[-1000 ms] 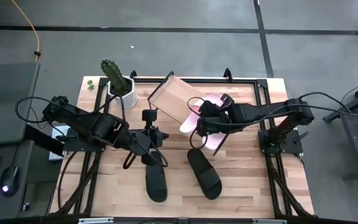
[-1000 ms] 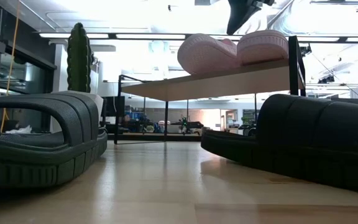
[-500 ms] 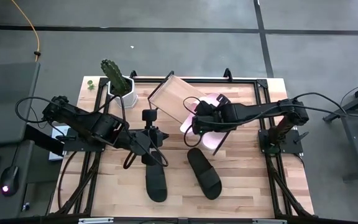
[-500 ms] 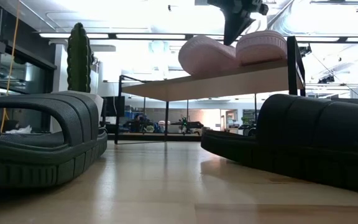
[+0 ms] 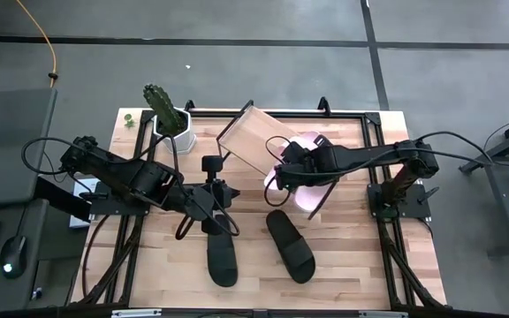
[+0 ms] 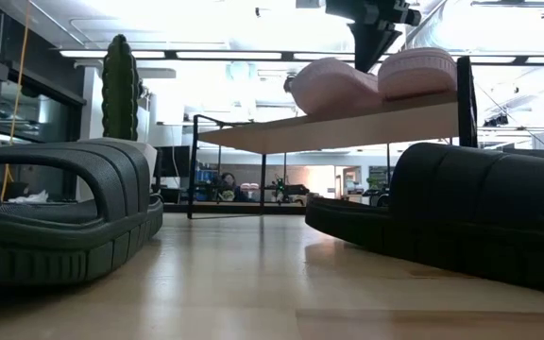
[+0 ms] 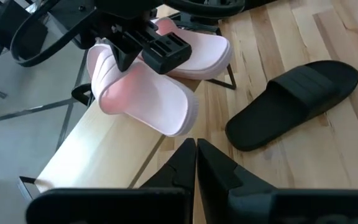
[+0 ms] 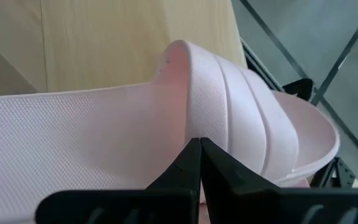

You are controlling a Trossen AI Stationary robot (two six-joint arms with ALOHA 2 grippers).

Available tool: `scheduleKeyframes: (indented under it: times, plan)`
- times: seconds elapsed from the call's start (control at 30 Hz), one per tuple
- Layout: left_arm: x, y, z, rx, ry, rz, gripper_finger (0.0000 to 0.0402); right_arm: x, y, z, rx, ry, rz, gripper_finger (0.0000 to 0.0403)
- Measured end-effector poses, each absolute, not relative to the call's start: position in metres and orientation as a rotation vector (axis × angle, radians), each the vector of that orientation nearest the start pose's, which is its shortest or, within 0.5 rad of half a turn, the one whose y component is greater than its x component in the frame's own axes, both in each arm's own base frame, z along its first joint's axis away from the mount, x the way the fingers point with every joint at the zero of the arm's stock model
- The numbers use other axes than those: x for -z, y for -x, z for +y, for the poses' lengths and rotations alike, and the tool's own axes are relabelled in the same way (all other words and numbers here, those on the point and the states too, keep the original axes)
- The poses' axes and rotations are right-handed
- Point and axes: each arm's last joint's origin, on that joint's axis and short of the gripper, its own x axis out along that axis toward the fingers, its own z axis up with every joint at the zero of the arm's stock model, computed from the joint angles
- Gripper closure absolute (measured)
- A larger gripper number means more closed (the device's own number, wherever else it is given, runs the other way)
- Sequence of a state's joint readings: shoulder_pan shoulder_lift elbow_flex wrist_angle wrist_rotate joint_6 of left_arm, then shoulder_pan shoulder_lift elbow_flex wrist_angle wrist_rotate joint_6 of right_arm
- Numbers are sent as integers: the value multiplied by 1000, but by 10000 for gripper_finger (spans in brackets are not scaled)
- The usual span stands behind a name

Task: Pick and place slides into the shelf
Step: Put the pink slipper on the shelf

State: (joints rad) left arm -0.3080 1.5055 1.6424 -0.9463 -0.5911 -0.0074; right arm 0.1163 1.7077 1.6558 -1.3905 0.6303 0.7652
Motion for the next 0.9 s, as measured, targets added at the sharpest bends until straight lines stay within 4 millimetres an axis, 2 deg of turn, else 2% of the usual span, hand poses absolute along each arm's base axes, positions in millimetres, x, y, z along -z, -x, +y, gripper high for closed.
scheduleKeyframes:
  times: [0.4, 0.53, 0.67, 0.9]
  plan:
    - [-393, -291, -77, -235, -316, 735, 397, -318, -316, 22, 839, -182, 1134, 403]
    - [-393, -291, -77, -239, -306, 734, 396, -309, -323, 23, 769, -226, 1201, 403]
    - [-393, -291, -77, -239, -306, 734, 396, -304, -325, 19, 801, -177, 1229, 403]
    - [-392, -291, -77, -231, -305, 743, 396, -303, -327, 15, 872, -83, 1168, 403]
